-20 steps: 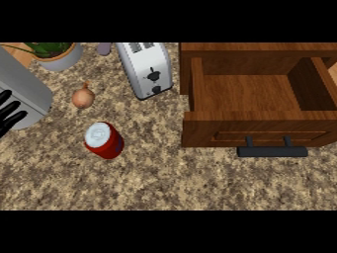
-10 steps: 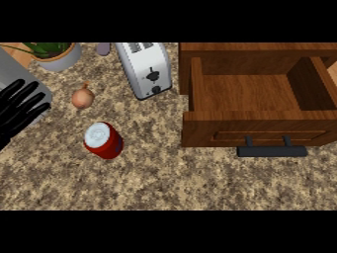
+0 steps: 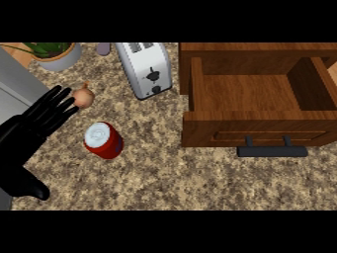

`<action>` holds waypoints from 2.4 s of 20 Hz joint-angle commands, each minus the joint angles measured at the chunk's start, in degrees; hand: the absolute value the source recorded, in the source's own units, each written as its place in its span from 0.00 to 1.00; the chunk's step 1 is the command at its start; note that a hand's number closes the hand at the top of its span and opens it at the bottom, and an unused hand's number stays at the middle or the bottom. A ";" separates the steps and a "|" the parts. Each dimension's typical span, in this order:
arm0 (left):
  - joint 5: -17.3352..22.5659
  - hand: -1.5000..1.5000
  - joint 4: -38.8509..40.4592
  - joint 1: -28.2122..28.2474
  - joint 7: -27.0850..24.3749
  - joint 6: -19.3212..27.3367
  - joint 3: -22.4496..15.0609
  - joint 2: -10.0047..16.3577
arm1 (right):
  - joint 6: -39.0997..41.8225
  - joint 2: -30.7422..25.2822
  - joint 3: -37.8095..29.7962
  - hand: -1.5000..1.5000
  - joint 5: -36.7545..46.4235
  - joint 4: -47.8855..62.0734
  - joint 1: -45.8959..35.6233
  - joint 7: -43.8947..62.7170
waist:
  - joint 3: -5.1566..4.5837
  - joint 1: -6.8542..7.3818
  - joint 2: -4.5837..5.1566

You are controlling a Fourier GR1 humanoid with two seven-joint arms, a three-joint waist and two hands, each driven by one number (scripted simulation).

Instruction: Pick up the can, place it into the drawer and close the drawer

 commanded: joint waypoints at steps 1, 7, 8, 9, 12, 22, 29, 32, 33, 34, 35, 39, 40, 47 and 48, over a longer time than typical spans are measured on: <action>-3.34 0.00 4.03 -1.45 -1.69 -1.37 -0.53 -0.86 | 3.23 -0.19 -2.51 0.00 -1.13 2.04 -0.24 -0.99 | 0.00 0.01 0.00; -13.05 0.00 7.77 -0.71 -8.56 0.06 -4.09 -5.23 | 4.48 0.81 -4.89 0.00 -3.96 -1.26 1.47 1.13 | -0.01 -0.01 -0.01; -15.07 0.00 13.67 -6.90 -9.24 3.12 -4.26 -6.77 | 3.15 2.46 -3.09 0.00 -3.07 -4.50 2.82 3.21 | -0.03 -0.41 0.06; -12.25 0.00 10.72 -2.38 -8.55 -0.10 -2.57 -4.40 | 4.36 -2.45 -7.40 0.00 -4.25 2.64 -1.12 1.72 | 0.00 0.09 0.01; -16.54 0.00 19.63 -1.75 -17.61 -2.75 -0.94 -3.98 | 5.24 4.36 -3.14 0.00 -0.34 -2.16 2.05 -0.18 | -0.04 -0.14 0.09; -24.03 0.00 32.36 -4.95 -29.60 -1.24 0.24 -4.52 | 7.72 1.85 -8.23 0.00 -4.41 0.43 -0.43 2.00 | -0.02 -0.09 0.04; -29.82 0.00 51.30 -11.93 -40.76 -2.32 1.43 -1.97 | 7.70 -0.24 -10.42 0.00 -7.62 -1.55 -1.32 6.10 | -0.05 -0.43 0.13; -29.88 0.00 49.10 -9.52 -40.73 -2.88 0.22 -2.83 | 10.30 0.58 -13.05 0.00 -9.32 -0.94 0.89 5.11 | -0.01 -0.16 0.00; -30.67 0.00 52.36 -10.61 -42.79 -3.40 0.17 -2.85 | 7.48 1.81 -10.19 0.00 -6.45 -3.33 -1.64 7.58 | -0.02 -0.09 0.05; -31.98 0.00 58.54 -14.53 -44.84 -2.43 1.20 -1.79 | 9.94 4.56 -10.58 0.00 -7.49 -5.66 2.31 5.95 | -0.05 -0.56 0.11; -31.79 0.00 58.50 -11.30 -46.23 -4.44 0.68 -1.91 | 9.25 -1.24 -12.73 0.00 -8.24 1.40 -2.56 5.79 | -0.04 -0.24 0.14; -32.62 0.00 63.96 -16.20 -48.87 -2.40 0.90 -4.22 | 7.87 0.70 -11.59 0.00 -9.14 -4.02 -2.19 9.78 | -0.04 -0.22 0.11; -32.27 0.00 66.77 -15.72 -50.87 -5.44 2.04 -1.26 | 11.11 3.62 -13.57 0.00 -10.65 -4.55 2.03 7.16 | -0.04 -0.45 0.09; -34.46 0.00 76.57 -22.50 -53.43 -2.68 1.98 -4.18 | 9.69 2.98 -12.89 0.00 -9.94 -5.20 -0.81 10.38 | -0.06 -0.53 0.17; -34.09 0.00 78.98 -23.75 -53.88 -5.48 2.89 -1.47 | 9.93 3.21 -12.07 0.00 -8.29 -3.84 -2.16 9.68 | -0.07 -0.55 0.23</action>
